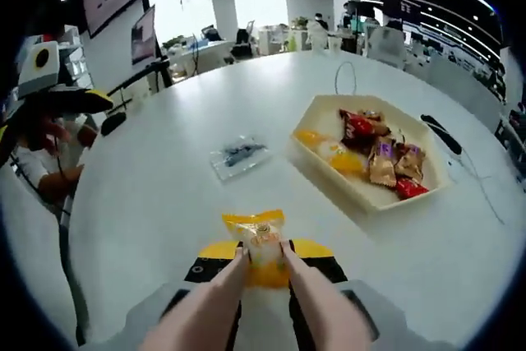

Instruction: Place the target food into the container with the food tongs after gripping and lifting it, then release it inside without dropping or visibly crushing the food.

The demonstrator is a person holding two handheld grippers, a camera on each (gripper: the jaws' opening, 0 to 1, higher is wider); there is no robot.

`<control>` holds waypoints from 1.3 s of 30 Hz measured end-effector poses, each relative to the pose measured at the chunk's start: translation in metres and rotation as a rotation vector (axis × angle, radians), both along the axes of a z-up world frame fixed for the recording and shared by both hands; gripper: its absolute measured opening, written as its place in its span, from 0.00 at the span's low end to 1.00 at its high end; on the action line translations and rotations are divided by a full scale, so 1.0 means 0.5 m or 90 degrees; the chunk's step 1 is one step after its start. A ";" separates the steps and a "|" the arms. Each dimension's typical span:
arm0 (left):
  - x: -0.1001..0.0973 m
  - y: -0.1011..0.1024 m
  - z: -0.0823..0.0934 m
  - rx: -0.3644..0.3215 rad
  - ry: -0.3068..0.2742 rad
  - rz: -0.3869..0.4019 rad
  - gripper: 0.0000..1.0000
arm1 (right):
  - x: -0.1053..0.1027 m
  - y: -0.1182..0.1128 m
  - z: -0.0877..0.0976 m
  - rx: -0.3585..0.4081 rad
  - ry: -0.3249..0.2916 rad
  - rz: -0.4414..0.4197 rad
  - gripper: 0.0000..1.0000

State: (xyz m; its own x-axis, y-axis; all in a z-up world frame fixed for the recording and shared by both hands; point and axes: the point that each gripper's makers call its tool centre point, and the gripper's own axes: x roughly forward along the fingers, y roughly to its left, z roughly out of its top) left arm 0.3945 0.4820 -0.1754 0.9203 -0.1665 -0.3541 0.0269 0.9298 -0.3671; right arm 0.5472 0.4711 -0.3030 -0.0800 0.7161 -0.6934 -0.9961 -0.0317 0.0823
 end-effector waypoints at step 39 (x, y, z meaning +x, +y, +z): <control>0.014 0.000 0.003 -0.015 -0.024 -0.016 0.98 | 0.058 -0.018 0.138 0.098 0.027 -0.148 0.18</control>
State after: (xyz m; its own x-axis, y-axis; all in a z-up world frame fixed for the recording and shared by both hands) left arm 0.4017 0.4818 -0.1739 0.9283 -0.1974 -0.3150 0.0643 0.9198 -0.3871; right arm 0.5764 0.4621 -0.2341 0.0717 0.8151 -0.5748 -0.9739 0.1815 0.1359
